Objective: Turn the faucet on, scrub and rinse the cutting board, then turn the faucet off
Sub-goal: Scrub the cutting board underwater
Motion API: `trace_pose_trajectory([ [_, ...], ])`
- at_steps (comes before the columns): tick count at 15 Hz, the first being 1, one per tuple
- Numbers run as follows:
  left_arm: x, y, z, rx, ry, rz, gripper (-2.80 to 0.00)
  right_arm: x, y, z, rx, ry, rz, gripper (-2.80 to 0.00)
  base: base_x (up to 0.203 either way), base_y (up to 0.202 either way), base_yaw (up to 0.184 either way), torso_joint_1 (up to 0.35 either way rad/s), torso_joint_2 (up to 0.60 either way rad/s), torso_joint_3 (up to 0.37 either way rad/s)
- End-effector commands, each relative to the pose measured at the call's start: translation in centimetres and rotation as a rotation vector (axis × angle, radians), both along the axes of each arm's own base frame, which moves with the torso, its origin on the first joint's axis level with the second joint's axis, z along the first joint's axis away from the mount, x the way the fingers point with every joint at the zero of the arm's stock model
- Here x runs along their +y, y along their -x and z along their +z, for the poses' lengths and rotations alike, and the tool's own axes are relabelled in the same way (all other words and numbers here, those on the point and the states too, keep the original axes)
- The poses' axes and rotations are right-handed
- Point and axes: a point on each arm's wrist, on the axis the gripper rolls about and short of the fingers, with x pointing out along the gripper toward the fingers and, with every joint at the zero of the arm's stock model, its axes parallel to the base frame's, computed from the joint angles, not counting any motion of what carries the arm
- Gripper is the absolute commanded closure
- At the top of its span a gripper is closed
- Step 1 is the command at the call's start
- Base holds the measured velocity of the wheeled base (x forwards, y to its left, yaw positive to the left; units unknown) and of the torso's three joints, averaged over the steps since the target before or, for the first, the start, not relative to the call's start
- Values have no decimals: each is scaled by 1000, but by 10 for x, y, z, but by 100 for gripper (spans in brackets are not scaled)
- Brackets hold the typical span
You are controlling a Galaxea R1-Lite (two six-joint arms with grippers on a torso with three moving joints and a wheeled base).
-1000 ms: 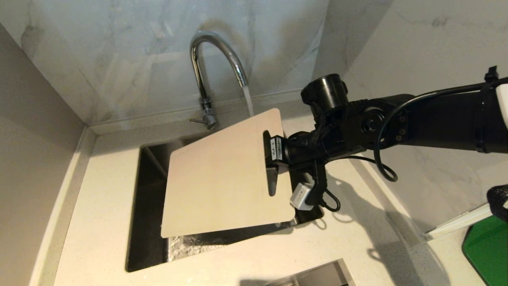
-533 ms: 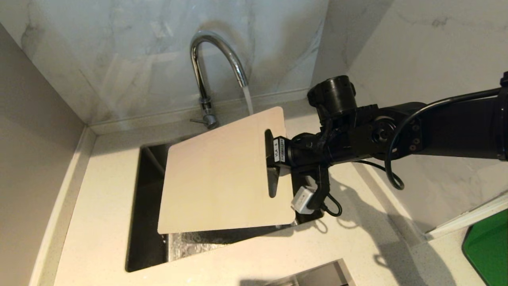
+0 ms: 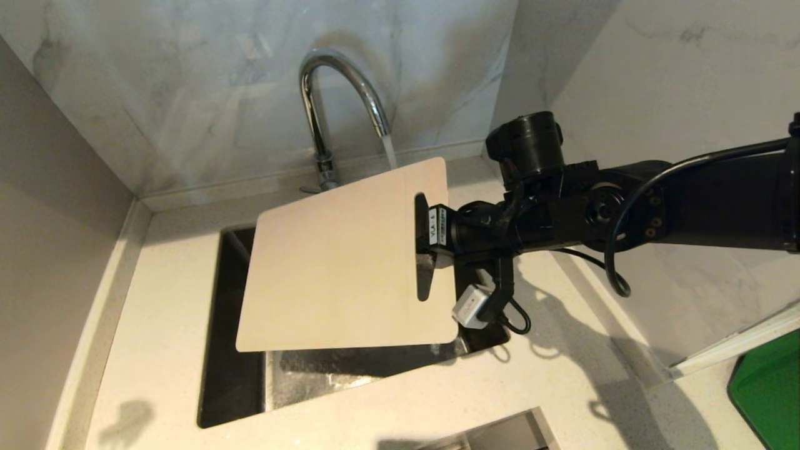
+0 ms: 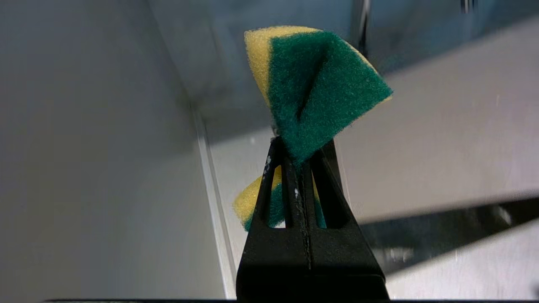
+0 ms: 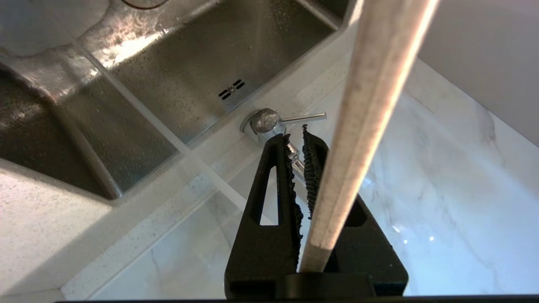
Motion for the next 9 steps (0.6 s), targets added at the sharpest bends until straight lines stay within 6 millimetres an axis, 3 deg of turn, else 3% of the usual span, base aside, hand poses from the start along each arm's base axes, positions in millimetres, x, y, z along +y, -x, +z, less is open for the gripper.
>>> trace_pose_trajectory([
  [1, 1, -42, 72, 6, 14, 28, 0, 0, 0, 0, -11, 6, 9, 0, 0, 0, 0, 0, 0, 0],
  [3, 2, -73, 111, -5, 17, 61, 0, 1, -1, 0, -7, 2, 12, 0, 0, 0, 0, 0, 0, 0],
  [8, 32, -151, 172, -22, -16, 281, 0, 3, -5, 0, -3, -13, 15, 0, 0, 0, 0, 0, 0, 0],
  [9, 38, -168, 176, -5, -17, 296, 0, 3, -6, 1, -7, -15, 16, 0, 0, 0, 0, 0, 0, 0],
])
